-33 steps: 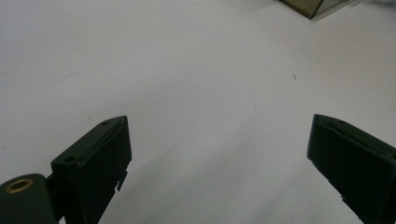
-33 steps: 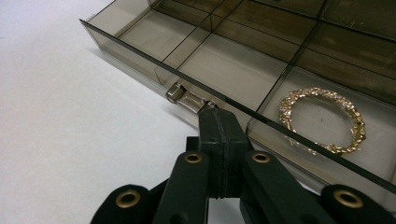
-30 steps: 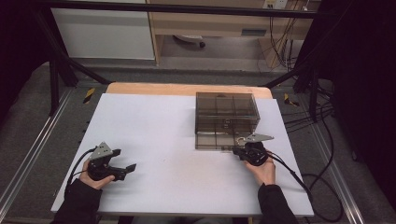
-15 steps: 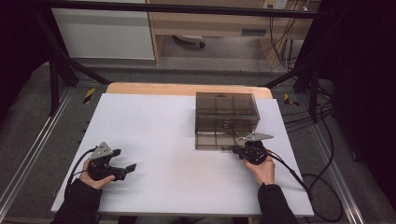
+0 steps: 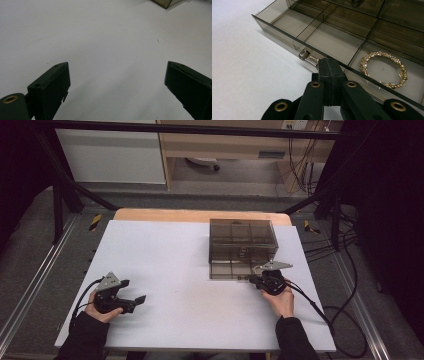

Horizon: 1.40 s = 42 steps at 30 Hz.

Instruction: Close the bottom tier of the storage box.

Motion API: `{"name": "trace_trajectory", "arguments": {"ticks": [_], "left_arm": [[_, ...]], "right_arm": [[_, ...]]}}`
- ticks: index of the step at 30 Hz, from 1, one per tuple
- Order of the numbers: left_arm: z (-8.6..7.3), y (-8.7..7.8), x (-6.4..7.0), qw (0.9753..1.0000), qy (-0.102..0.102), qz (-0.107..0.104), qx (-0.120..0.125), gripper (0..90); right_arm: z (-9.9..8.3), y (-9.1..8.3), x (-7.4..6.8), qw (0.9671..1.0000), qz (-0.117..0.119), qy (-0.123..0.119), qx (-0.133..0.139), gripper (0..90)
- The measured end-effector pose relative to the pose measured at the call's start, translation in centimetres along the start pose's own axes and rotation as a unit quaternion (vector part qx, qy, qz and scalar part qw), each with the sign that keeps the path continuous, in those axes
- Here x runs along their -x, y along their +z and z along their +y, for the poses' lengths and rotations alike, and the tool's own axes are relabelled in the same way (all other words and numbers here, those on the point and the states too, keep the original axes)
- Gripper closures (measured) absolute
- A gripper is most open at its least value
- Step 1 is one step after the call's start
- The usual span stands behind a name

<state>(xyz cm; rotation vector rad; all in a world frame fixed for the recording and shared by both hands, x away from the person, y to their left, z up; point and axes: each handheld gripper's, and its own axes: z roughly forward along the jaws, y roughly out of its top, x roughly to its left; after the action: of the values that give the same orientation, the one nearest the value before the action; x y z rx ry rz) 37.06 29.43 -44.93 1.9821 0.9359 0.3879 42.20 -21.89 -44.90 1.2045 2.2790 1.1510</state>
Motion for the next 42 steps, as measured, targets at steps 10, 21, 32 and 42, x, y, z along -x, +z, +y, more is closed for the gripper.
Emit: {"name": "trace_trajectory", "arguments": {"ticks": [10, 21, 32, 42], "left_arm": [[0.0, 0.0, 0.0, 1.0, 0.0, 0.0, 0.0, 6.4], [0.0, 0.0, 0.0, 1.0, 0.0, 0.0, -0.001, 6.4], [0.0, 0.0, 0.0, 1.0, 0.0, 0.001, -0.001, 6.4], [0.0, 0.0, 0.0, 1.0, 0.0, 0.001, -0.001, 6.4]], "right_arm": [[0.1, 0.3, 0.2, 1.0, -0.002, -0.001, -0.001, 90.0], [0.2, 0.6, 0.4, 1.0, -0.008, -0.001, -0.004, 90.0], [0.4, 0.9, 0.7, 0.9999, -0.01, 0.001, -0.003, 90.0], [0.8, 1.2, 1.1, 0.9999, -0.012, 0.004, 0.0, 90.0]]}}
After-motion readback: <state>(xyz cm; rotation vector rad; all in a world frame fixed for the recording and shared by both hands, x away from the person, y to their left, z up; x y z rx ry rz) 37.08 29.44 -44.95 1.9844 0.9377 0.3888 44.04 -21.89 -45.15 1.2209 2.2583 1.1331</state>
